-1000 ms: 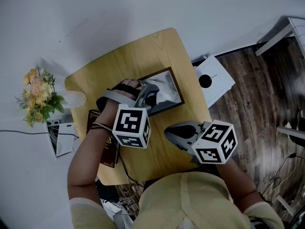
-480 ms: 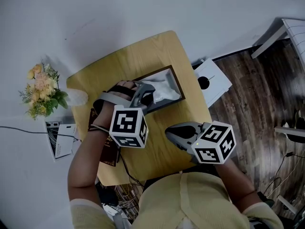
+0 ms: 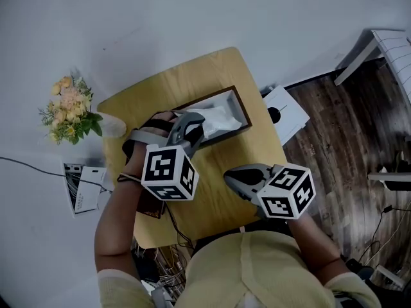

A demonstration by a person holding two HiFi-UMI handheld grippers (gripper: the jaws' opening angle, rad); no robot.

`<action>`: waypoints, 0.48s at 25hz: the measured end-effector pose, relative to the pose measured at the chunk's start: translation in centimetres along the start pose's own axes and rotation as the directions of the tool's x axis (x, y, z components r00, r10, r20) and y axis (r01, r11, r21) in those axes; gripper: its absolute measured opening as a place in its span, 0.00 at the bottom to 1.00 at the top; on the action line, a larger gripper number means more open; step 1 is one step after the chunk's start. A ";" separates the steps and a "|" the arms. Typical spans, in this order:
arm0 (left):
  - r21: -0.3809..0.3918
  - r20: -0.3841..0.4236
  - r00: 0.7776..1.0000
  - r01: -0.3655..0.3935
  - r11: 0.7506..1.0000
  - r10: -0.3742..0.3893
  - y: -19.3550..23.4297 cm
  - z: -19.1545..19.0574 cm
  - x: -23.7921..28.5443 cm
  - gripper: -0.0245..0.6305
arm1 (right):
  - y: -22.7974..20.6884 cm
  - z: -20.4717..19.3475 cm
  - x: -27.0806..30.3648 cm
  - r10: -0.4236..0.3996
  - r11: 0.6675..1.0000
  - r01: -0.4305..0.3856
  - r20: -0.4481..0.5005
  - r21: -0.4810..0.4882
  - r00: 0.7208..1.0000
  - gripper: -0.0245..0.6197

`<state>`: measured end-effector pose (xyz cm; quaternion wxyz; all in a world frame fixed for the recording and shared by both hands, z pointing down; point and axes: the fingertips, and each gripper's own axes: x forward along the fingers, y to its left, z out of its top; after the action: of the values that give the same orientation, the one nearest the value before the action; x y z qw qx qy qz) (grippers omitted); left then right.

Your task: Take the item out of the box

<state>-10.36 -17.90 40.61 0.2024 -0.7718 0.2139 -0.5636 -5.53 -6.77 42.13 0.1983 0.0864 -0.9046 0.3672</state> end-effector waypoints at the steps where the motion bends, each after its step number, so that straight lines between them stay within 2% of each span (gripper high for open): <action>1: -0.034 0.010 1.000 -0.012 0.999 0.013 0.0 0.1 -0.5 0.18 | 0.2 0.0 0.0 -0.007 1.000 0.007 0.004 -0.004 1.000 0.09; 7: -0.225 0.070 0.994 -0.067 0.972 0.084 -0.6 0.3 -2.9 0.17 | 0.8 -0.4 -0.3 -0.060 0.998 0.061 0.035 -0.022 0.998 0.09; 12: -0.386 0.109 0.984 -0.090 0.918 0.142 -1.7 0.5 -4.5 0.17 | 1.3 -0.6 -0.4 -0.106 0.993 0.109 0.067 -0.036 0.992 0.09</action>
<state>-10.92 -13.95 37.92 0.0961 -0.8185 0.3502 -0.4451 -5.36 -5.39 41.50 0.1898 0.1429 -0.9118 0.3351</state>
